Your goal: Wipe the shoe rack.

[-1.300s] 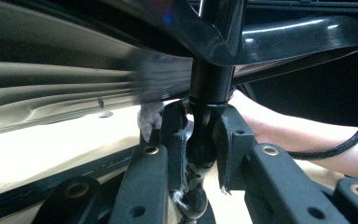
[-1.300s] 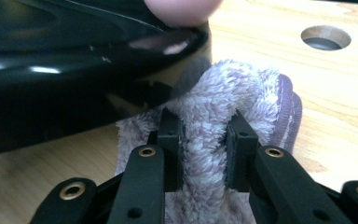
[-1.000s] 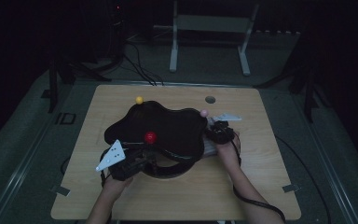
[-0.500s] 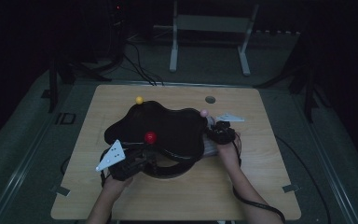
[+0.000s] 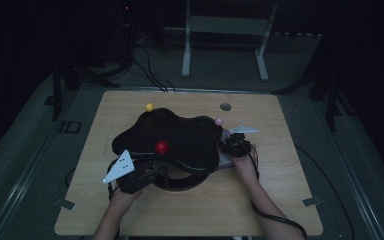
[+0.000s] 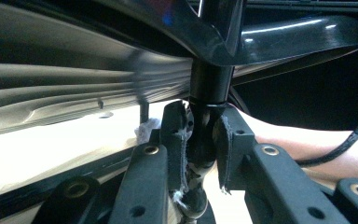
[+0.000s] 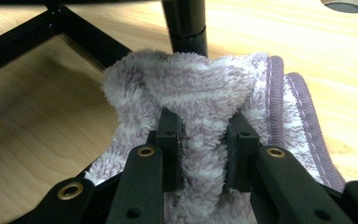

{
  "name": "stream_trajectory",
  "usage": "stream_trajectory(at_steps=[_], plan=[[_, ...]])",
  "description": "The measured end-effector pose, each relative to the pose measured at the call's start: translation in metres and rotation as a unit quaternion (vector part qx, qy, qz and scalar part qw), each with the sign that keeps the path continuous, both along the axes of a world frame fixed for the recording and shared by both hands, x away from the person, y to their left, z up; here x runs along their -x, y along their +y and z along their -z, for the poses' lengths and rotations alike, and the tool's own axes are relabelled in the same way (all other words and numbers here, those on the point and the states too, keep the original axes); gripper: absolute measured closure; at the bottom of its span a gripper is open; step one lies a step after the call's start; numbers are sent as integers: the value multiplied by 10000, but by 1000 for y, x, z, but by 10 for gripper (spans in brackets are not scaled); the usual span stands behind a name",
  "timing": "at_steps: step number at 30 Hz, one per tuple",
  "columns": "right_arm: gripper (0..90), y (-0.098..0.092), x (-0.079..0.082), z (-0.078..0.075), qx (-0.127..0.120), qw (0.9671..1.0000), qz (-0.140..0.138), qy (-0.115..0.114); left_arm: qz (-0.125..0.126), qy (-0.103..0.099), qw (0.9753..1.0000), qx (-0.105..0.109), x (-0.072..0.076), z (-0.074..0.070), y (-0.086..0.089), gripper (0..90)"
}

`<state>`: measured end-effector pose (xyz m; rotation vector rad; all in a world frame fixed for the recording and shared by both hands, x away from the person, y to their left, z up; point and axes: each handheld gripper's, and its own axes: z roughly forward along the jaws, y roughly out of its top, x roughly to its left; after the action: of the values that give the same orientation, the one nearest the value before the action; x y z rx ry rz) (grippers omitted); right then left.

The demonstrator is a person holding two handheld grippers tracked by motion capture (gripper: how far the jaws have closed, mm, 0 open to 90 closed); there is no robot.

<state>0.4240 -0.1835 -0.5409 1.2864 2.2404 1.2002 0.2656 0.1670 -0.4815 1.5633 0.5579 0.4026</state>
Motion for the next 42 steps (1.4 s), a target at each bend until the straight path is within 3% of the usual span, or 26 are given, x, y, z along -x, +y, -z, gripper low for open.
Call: stream_trajectory(at_steps=[6, 12, 15, 17, 22, 25, 32, 42], plan=[[722, 1, 22, -6, -123, 9996, -244, -105, -48, 5, 10000, 12, 1, 0, -2, 755], [722, 2, 20, -18, -149, 9991, -315, -253, -60, 3, 10000, 46, 1, 1, -3, 755], [721, 6, 16, -14, -71, 9993, -312, -184, -53, -8, 10000, 57, 1, 1, -3, 755], [723, 13, 16, 1, 130, 9992, -365, -47, -57, -5, 10000, 49, 1, 1, -3, 755], [728, 14, 22, 3, 105, 9993, -350, -34, -79, 6, 9999, 72, 1, 1, -3, 755], [728, 15, 31, 2, 217, 9984, -528, -1, -90, 5, 9999, 82, 1, 2, -3, 754], [728, 14, 58, 4, 61, 9968, -801, 35, -108, 25, 9999, 95, 2, 2, -4, 754], [728, 22, 81, 5, 50, 9944, -1057, 16, -112, 31, 9999, 92, 2, 2, -4, 753]])
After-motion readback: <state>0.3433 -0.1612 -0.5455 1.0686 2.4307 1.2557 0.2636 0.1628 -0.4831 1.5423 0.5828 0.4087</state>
